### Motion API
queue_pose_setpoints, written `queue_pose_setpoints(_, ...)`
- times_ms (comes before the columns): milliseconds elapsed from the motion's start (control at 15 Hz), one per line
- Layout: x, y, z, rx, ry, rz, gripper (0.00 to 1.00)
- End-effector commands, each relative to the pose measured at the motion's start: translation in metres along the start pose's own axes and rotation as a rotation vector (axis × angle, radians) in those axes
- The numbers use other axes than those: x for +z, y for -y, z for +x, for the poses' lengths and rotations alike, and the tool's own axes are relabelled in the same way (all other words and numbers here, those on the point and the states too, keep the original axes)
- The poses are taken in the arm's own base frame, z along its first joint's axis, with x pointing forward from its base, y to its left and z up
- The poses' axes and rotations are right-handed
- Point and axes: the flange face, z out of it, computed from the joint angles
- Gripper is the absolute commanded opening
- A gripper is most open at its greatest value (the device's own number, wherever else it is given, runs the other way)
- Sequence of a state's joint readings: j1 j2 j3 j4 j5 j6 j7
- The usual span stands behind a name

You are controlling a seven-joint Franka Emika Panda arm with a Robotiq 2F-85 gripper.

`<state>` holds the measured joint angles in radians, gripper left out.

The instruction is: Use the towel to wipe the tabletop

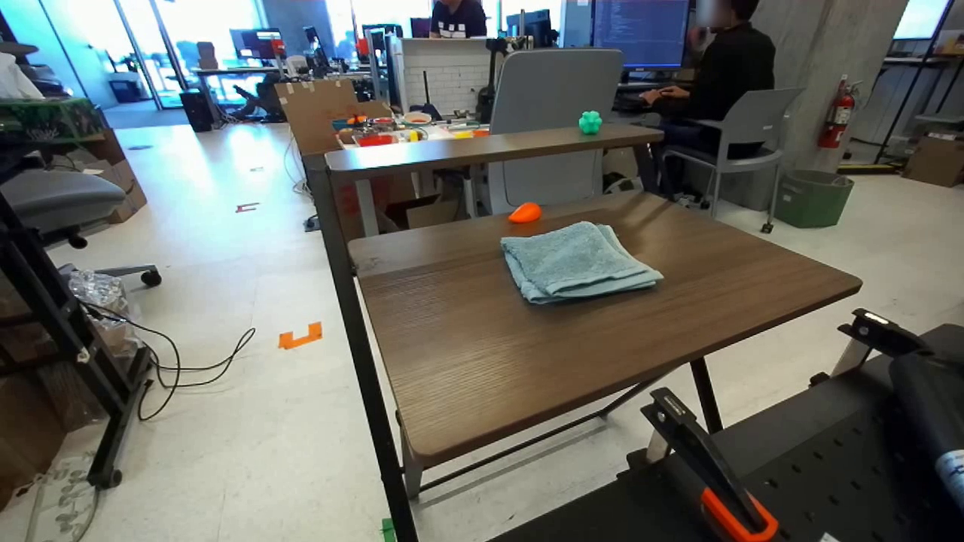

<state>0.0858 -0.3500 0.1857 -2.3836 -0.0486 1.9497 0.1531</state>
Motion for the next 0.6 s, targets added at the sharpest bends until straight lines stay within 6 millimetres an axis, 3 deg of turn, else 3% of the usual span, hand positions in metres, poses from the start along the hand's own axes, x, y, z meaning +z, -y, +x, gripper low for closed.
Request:
queue_pose_setpoints(0,0.006,-0.075,0.058,0.157,-0.058,0.117,1.00)
queue_pose_setpoints(267,0.033,-0.143,0.100,0.348,-0.140,0.270,1.00)
queue_pose_setpoints(333,0.035,-0.151,0.104,0.390,-0.157,0.314,1.00)
queue_pose_setpoints(400,0.032,-0.140,0.086,0.343,-0.128,0.251,1.00)
queue_pose_setpoints(533,0.043,-0.148,0.091,0.354,-0.114,0.256,1.00)
